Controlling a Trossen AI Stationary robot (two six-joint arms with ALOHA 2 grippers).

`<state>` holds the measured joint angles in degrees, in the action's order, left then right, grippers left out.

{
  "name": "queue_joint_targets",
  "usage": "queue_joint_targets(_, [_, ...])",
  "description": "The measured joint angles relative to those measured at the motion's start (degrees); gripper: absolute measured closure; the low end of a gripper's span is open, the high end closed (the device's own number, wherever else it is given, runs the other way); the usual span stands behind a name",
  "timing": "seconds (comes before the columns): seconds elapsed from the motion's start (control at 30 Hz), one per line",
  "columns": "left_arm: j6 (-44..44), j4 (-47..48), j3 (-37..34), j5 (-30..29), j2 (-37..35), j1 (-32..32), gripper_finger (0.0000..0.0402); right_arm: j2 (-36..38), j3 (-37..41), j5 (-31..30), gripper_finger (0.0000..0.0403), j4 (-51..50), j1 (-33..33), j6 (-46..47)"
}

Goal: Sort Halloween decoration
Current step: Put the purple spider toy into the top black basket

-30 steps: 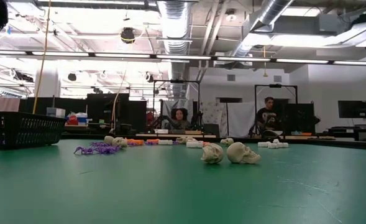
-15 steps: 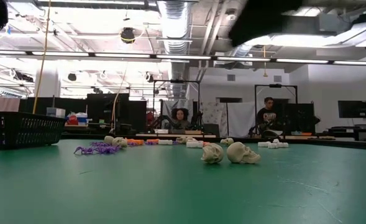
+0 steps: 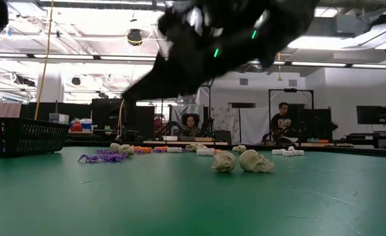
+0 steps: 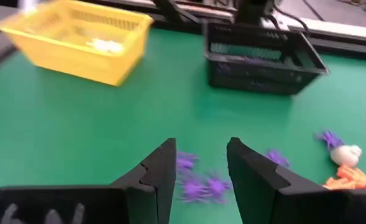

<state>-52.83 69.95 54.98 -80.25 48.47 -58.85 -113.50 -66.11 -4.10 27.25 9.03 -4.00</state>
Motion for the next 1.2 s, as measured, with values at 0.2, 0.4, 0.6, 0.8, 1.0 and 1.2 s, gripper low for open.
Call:
queue_joint_targets(0.2, [-0.39,0.01,0.0,0.02,0.02,0.02,0.0388,-6.34,-1.3,2.72,0.0242,7.08,-2.79,-0.17])
queue_joint_targets(0.4, [-0.43,0.01,0.0,0.02,0.01,0.0,0.0388,-12.09,-6.41,3.35,0.0242,6.32,-3.2,-0.73])
queue_joint_targets(0.6, [-0.47,0.02,0.0,0.31,0.02,0.0,0.0388,-15.45,-9.4,4.37,0.0242,3.21,-3.63,-0.71])
queue_joint_targets(0.8, [-0.4,0.04,0.0,1.78,0.02,0.0,0.0388,-14.42,-9.68,4.46,0.0242,-3.03,-5.16,2.32])
queue_joint_targets(1.0, [-0.4,0.03,0.0,1.87,0.02,0.02,0.0388,-14.44,-9.68,3.93,0.0257,-3.3,-5.41,4.0])
queue_joint_targets(1.2, [-0.4,0.03,0.0,1.86,0.01,0.01,0.0388,-14.49,-9.64,3.79,0.0333,-3.46,-5.41,4.54])
